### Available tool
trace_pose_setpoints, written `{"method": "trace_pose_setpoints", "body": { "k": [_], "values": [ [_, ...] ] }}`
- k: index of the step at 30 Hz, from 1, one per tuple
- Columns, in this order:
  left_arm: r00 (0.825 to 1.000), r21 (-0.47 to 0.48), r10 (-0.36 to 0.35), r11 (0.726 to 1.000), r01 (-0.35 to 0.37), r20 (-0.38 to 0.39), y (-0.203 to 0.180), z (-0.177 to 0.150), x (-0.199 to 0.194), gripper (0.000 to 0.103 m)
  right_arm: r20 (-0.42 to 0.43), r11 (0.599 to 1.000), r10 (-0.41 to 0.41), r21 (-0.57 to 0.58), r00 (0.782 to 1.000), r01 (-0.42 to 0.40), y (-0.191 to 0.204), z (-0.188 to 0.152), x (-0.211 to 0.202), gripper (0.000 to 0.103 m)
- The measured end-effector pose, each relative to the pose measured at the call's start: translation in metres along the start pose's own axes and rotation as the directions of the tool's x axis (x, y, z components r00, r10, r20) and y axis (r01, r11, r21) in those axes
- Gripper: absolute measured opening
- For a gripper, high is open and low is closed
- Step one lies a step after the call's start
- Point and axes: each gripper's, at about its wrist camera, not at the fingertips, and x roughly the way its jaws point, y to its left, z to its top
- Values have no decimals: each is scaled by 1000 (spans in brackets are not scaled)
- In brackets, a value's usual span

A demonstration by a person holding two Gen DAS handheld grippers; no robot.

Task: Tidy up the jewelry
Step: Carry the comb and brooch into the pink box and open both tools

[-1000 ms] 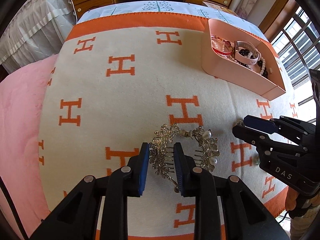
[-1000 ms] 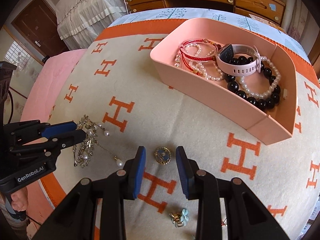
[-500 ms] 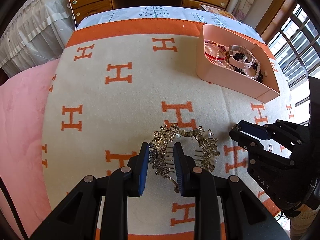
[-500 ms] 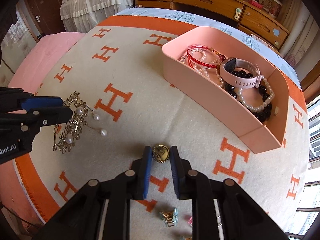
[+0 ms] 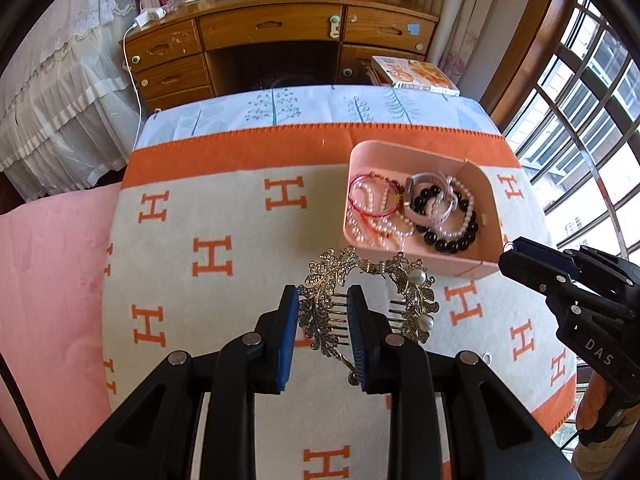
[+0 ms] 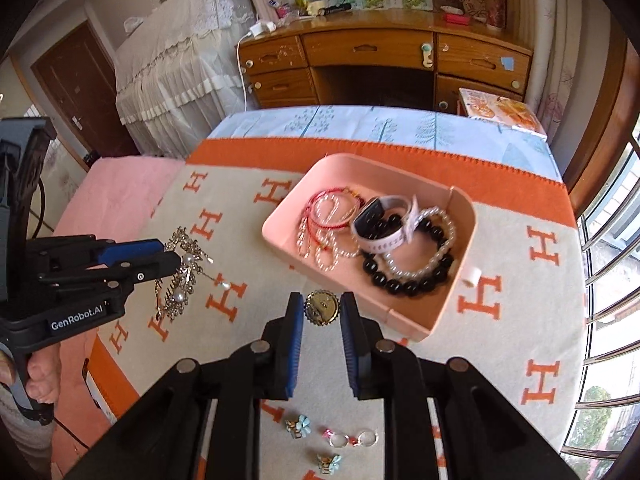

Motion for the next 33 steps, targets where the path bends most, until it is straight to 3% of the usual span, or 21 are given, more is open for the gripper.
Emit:
{"method": "trace_pose_setpoints", "body": {
  "k": [7, 13, 21, 26, 30, 33],
  "values": [
    [999, -3, -3, 1000, 3, 39, -25, 42, 15, 23, 57, 993, 15, 114, 998, -21, -34, 26, -2, 19],
    [1000, -10, 1, 1000, -1, 14, -39, 62, 55, 23, 15, 989, 15, 149, 1000, -17, -47, 26, 26, 19],
    [999, 2, -18, 1000, 18, -43, -48, 63, 93, 24, -47, 981, 10, 194, 999, -1, -64, 24, 56, 20],
    [1000, 22, -22, 1000, 22, -10, -51, 61, 86, 44, -66, 977, 17, 215, 998, -2, -69, 20, 61, 22],
    [1000, 38, -21, 999, 20, 19, -53, 57, 70, 46, -52, 974, 24, 225, 998, -12, -71, 15, 55, 23],
    [999, 46, -21, 999, 19, 38, -53, 51, 58, 54, -42, 977, 21, 212, 999, -12, -68, 9, 46, 23]
  ]
}}
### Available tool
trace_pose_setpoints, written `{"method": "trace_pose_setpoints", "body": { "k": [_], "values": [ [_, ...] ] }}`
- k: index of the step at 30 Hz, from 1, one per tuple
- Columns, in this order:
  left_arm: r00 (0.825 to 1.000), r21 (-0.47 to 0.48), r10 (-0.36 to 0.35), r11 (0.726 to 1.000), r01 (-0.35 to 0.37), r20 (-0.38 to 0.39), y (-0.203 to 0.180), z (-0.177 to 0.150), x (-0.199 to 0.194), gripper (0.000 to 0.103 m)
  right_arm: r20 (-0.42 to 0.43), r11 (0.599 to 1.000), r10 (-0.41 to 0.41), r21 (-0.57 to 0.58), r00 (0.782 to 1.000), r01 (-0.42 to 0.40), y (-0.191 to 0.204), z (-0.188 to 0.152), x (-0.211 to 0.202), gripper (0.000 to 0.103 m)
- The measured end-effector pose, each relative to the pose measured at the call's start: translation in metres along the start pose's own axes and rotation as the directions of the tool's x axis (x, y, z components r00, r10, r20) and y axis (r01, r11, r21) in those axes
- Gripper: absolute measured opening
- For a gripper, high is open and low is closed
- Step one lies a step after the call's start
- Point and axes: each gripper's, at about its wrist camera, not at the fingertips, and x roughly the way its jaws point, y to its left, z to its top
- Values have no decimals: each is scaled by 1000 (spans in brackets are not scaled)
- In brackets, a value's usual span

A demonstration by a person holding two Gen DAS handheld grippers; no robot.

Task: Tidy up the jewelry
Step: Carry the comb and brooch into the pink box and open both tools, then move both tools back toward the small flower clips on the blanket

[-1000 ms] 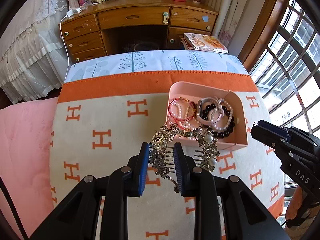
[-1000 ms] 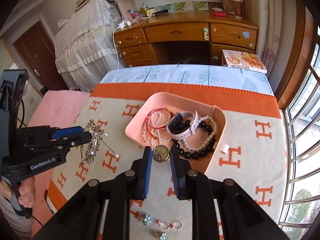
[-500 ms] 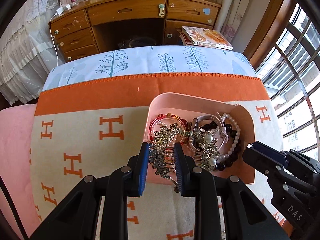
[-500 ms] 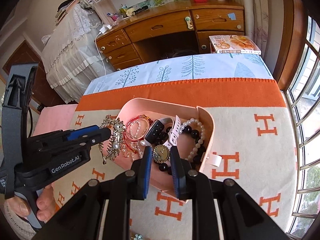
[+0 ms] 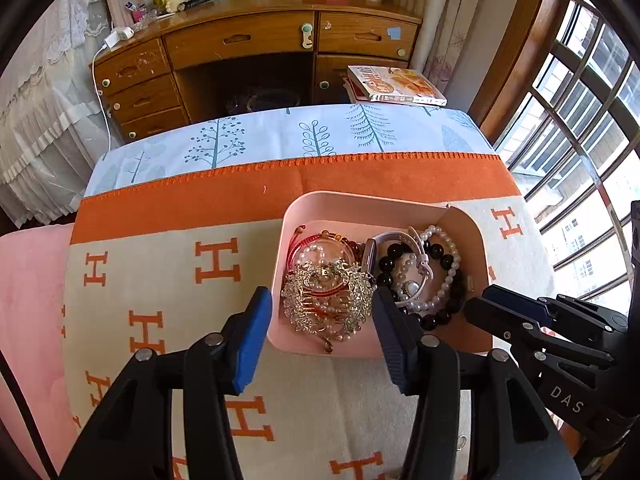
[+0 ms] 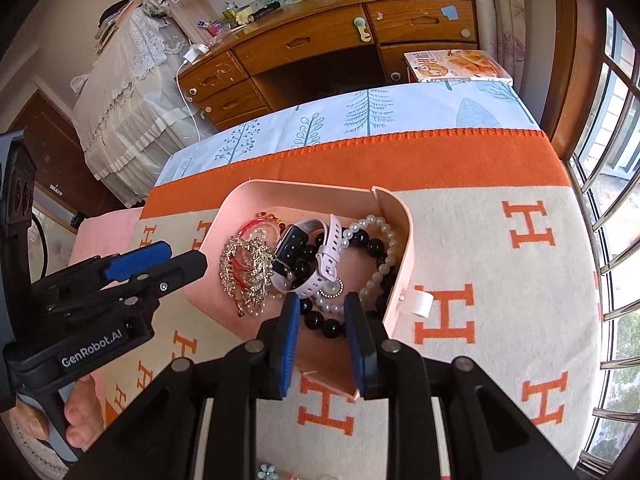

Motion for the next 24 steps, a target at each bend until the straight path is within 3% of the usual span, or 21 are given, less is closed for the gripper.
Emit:
{"method": "trace_pose_setpoints", "body": {
  "k": [10, 19, 21, 23, 24],
  "values": [
    [998, 52, 22, 998, -25, 51, -9, -42, -38, 68, 29, 999, 11, -36, 1000, -10, 3, -46, -37, 23],
    [997, 92, -23, 996, 16, 73, -22, -94, -57, 71, 58, 997, 26, -80, 998, -22, 11, -106, -67, 23],
    [996, 89, -32, 996, 25, 83, -25, -106, -60, 76, 68, 996, 22, -93, 997, -16, 14, -120, -71, 29],
    [994, 95, -47, 995, 39, 94, -28, -118, -61, 77, 86, 994, 13, -107, 996, -4, 15, -133, -74, 40],
    [994, 104, -50, 994, 40, 99, -30, -124, -61, 77, 94, 993, 5, -116, 996, 6, 17, -140, -75, 40]
  ]
}}
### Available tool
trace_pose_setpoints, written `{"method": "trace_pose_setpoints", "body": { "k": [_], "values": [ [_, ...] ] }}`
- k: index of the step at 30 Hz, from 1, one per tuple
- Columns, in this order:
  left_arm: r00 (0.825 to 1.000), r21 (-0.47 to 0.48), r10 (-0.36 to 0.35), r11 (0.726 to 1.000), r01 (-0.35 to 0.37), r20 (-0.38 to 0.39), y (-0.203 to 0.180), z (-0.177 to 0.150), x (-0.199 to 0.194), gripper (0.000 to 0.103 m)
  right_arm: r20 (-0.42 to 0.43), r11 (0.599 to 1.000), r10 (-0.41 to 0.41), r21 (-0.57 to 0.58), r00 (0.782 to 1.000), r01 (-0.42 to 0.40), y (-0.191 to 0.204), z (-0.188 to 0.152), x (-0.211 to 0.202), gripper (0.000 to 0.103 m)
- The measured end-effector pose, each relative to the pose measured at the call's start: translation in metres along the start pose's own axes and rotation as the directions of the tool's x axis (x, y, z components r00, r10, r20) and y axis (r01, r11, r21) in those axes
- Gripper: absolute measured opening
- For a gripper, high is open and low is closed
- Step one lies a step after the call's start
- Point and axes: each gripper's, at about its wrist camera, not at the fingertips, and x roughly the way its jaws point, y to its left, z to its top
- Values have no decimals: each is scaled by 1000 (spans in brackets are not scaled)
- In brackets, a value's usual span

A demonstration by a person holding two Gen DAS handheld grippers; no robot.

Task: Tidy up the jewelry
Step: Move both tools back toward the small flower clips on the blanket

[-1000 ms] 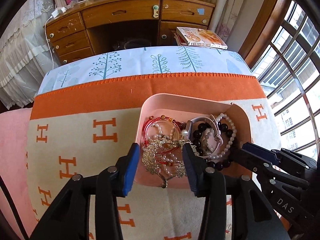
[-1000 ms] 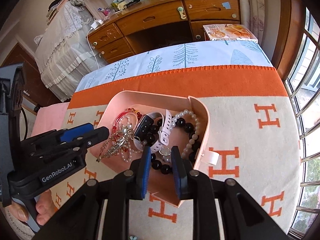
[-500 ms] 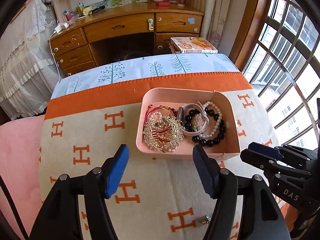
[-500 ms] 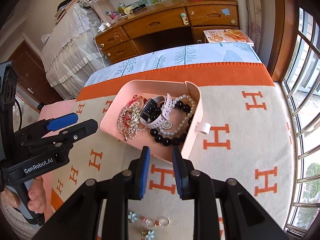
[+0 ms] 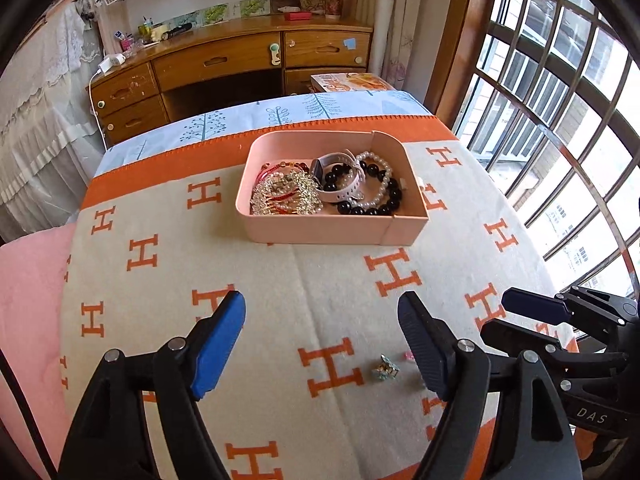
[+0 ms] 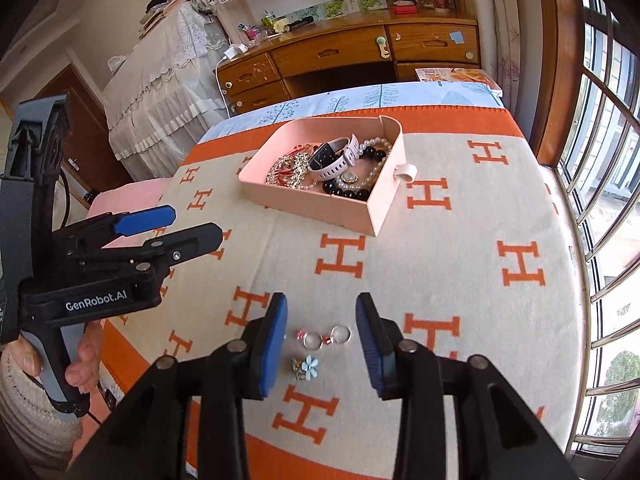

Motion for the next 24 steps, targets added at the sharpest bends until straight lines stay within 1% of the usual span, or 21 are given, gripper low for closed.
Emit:
{"method": "trace_pose_setpoints", "body": {
  "k": [3, 7, 11, 15, 17, 21, 23, 24],
  "values": [
    [1000, 28, -15, 1000, 15, 9, -7, -15, 1, 77, -1, 999, -13, -37, 1000, 12, 3, -15, 2, 40],
    [997, 35, -73, 997, 73, 13, -11, -34, 9, 77, -11, 994, -46, -95, 999, 45, 7, -34, 11, 40],
    [993, 30, -116, 993, 116, 0, -12, -50, 22, 77, -28, 994, -47, -103, 998, 44, 5, -52, 18, 40],
    [993, 36, -116, 993, 116, -11, -15, -61, 35, 76, -12, 992, -49, -118, 999, 47, 7, -67, 19, 40],
    [992, 44, -122, 991, 123, -21, -18, -65, 42, 69, 1, 990, -53, -134, 999, 52, 10, -73, 19, 40],
    [992, 66, -122, 990, 125, -38, -25, -69, 54, 65, -3, 990, -42, -137, 999, 41, 9, -76, 22, 40],
    [992, 83, -117, 989, 120, -43, -28, -70, 59, 55, -9, 991, -33, -129, 999, 31, 8, -76, 25, 40],
    [994, 93, -105, 990, 107, -35, -31, -71, 60, 54, -11, 992, -31, -125, 999, 29, 7, -76, 27, 40]
  ]
}}
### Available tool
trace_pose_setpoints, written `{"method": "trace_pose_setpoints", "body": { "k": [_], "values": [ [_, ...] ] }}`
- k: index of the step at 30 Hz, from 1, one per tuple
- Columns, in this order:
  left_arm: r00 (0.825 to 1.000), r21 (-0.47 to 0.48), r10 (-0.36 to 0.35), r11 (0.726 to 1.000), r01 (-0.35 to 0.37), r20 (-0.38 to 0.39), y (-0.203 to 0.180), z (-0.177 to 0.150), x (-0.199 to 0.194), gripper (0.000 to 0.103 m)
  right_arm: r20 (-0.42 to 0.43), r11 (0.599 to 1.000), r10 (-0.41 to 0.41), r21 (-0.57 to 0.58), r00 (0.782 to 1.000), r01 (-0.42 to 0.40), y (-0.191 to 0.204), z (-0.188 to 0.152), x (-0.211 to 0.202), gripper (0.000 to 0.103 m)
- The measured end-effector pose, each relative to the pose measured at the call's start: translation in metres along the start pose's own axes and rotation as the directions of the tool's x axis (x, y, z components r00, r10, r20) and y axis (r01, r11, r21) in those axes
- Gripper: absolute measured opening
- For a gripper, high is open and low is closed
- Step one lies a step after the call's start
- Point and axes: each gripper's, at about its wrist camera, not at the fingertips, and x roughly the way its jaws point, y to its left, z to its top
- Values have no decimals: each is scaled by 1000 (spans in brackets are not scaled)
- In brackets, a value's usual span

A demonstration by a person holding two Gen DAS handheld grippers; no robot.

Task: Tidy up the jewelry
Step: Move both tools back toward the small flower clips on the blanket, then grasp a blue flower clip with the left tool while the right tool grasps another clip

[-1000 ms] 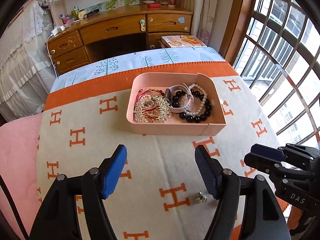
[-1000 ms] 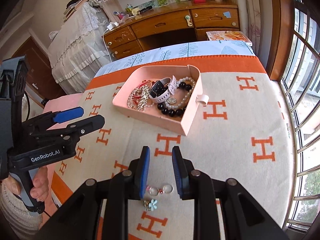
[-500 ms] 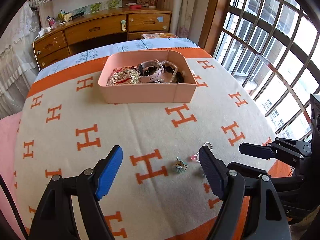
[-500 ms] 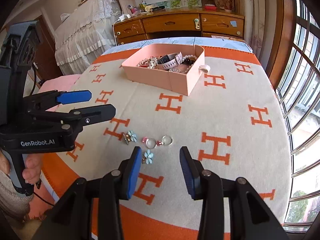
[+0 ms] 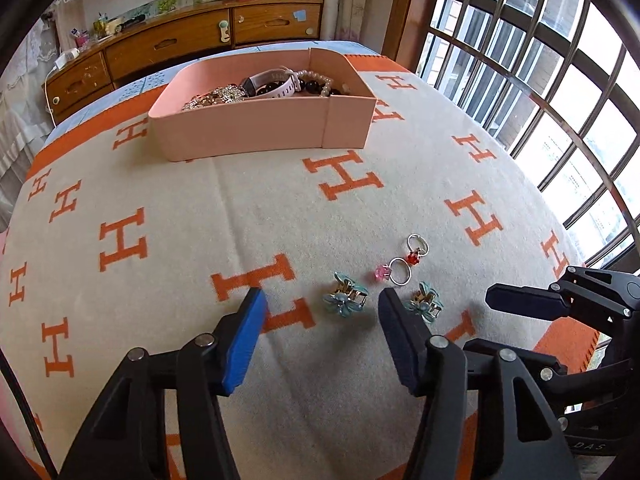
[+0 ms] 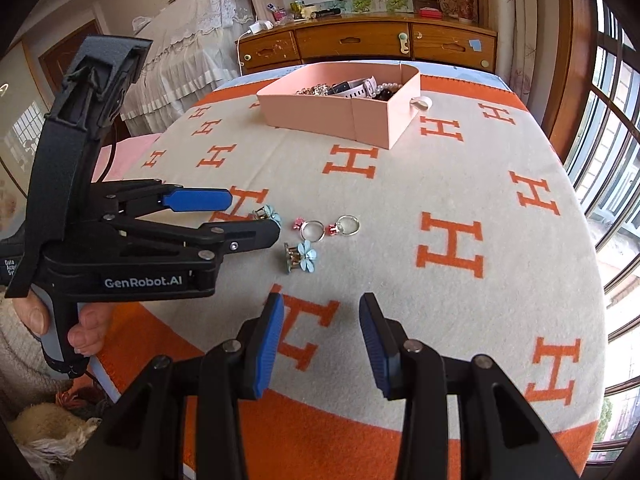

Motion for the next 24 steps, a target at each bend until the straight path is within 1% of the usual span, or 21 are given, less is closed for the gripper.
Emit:
{"method": "trace_pose_setpoints", "body": {
  "k": [2, 3, 4, 7, 11, 16, 24],
  "values": [
    [1000, 20, 14, 1000, -14, 9, -3, 0, 1, 38, -2, 1000, 3, 7, 1000, -3, -1, 0, 3, 40],
    [1000, 25, 14, 1000, -15, 11, -4, 0, 0, 33, -1, 1000, 7, 9, 1000, -7, 0, -1, 3, 40],
    [1000, 28, 9, 1000, -10, 12, -4, 0, 0, 21, 0, 1000, 11, 8, 1000, -11, 1, -1, 4, 40],
    [1000, 24, 2, 1000, -3, 18, -3, -2, -2, 21, 6, 1000, 4, -8, 1000, -4, 5, 0, 7, 40],
    [999, -15, -19, 1000, 20, 30, 5, -7, -7, 21, 16, 998, -24, -50, 1000, 25, 12, 1, 11, 40],
    [998, -48, -41, 998, 43, 44, 16, -15, -12, 21, 40, 989, -90, -118, 995, 94, 16, 5, 16, 40],
    [994, -103, -79, 991, 86, 69, 30, -19, -14, 21, 50, 976, -104, -184, 993, 112, 27, 12, 26, 40]
  ]
}}
